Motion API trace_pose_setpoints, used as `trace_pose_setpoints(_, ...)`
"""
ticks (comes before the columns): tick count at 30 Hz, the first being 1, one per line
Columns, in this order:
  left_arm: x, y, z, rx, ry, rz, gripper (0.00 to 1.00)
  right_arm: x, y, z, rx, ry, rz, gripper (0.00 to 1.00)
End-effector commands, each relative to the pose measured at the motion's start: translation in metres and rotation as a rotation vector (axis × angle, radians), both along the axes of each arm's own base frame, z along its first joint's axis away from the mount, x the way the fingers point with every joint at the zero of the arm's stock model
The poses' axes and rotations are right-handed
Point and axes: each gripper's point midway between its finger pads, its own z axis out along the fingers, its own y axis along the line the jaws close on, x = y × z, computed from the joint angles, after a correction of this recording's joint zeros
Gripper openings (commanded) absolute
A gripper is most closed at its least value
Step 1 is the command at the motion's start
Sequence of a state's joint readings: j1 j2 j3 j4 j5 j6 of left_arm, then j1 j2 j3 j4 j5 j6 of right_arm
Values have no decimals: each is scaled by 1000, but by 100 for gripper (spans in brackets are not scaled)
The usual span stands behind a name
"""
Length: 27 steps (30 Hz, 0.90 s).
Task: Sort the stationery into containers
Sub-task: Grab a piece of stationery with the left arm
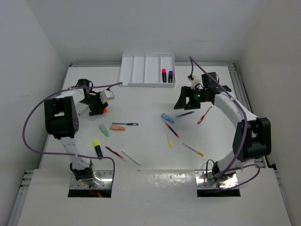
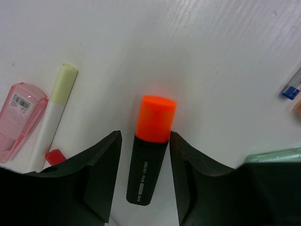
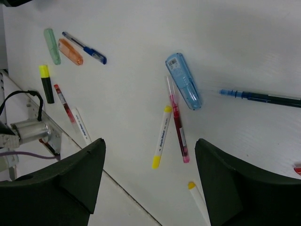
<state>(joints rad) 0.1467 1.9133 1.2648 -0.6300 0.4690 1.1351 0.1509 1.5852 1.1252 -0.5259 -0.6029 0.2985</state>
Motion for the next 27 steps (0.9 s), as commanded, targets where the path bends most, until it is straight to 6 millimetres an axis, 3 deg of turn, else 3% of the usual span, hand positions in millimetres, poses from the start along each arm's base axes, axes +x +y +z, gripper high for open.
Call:
trace_pose_setpoints(1,-5,-5,-3,7,6,-2,51,2,6,30,10,-80,29,75)
trace_pose_setpoints(8,-18,-20,-14,39,34,-36,51,-4,11,40,-1,-112,50,75)
trace_pose_setpoints(12,-13,-25,-7,-11,43,0,28,-5,10,55,-8,-152,48,74)
trace_pose_setpoints(15,9,-38,43,-139,-44,42,22,-2,13,76,7,-222,34,74)
trace_pose_setpoints(16,19,-43,80,-194,-111,85,20,0,13,81,11,-243,24,74)
trace_pose_setpoints(18,33,-57,134,-333,-201,159,15,5,17,100,34,-302,-3,74)
trace_pose_setpoints(19,34,-64,175,-394,-278,172,11,6,22,113,53,-335,-12,74)
trace_pose_setpoints(20,36,-68,198,-443,-312,212,8,6,25,120,65,-353,-9,74)
trace_pose_setpoints(21,37,-73,245,-549,-379,291,7,8,27,125,69,-371,-15,73)
trace_pose_setpoints(23,40,-80,296,-664,-470,347,6,9,38,144,85,-438,0,73)
trace_pose_setpoints(24,28,-87,323,-770,-451,424,6,11,40,150,80,-462,-8,72)
trace_pose_setpoints(26,23,-95,358,-881,-495,513,9,13,55,170,99,-522,7,71)
trace_pose_setpoints(27,12,-97,376,-992,-462,621,9,16,58,177,96,-549,-7,71)
